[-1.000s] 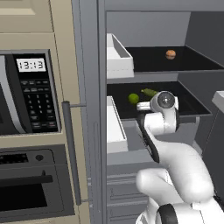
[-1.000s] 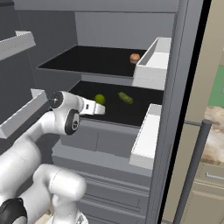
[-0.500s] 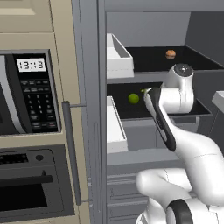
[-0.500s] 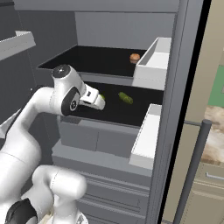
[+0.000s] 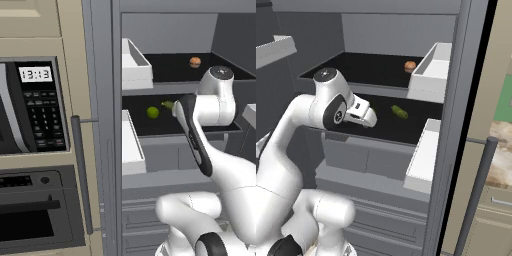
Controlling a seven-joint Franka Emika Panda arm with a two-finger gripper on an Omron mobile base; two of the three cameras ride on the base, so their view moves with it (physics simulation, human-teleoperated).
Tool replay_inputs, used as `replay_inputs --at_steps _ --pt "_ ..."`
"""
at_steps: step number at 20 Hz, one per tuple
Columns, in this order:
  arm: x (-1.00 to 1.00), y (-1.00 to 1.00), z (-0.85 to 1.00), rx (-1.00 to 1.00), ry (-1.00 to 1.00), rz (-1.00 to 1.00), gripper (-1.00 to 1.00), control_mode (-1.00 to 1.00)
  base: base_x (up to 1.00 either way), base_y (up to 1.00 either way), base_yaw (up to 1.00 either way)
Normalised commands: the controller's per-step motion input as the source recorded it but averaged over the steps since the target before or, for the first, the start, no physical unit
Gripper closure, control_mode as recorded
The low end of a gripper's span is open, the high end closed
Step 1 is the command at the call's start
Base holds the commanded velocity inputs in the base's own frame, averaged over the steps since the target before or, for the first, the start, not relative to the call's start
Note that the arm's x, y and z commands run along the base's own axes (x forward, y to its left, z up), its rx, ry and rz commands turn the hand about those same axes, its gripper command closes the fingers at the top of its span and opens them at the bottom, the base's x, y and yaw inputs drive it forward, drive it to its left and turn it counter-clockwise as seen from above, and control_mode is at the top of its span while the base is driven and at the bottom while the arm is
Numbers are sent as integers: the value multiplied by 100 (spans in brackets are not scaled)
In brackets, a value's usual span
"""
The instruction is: Place the lime in the correct fridge rack based on whether it is a fruit or vegetable. Finally, close the fridge door.
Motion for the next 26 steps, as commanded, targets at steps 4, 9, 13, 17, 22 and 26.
replay_inputs --at_steps 4,9,13,17,22,26 --pt "-24 0 -2 0 2 0 -100 -100 0 0 0" --pt "0 0 0 0 0 0 -100 100 -57 2 0" --pt "0 0 0 0 0 0 -100 100 -63 0 0" --pt "0 0 0 0 0 0 -100 100 -55 0 -1" --pt "0 0 0 0 0 0 -100 100 -25 0 -4" --pt "0 0 0 0 0 0 -100 -100 0 0 -1"
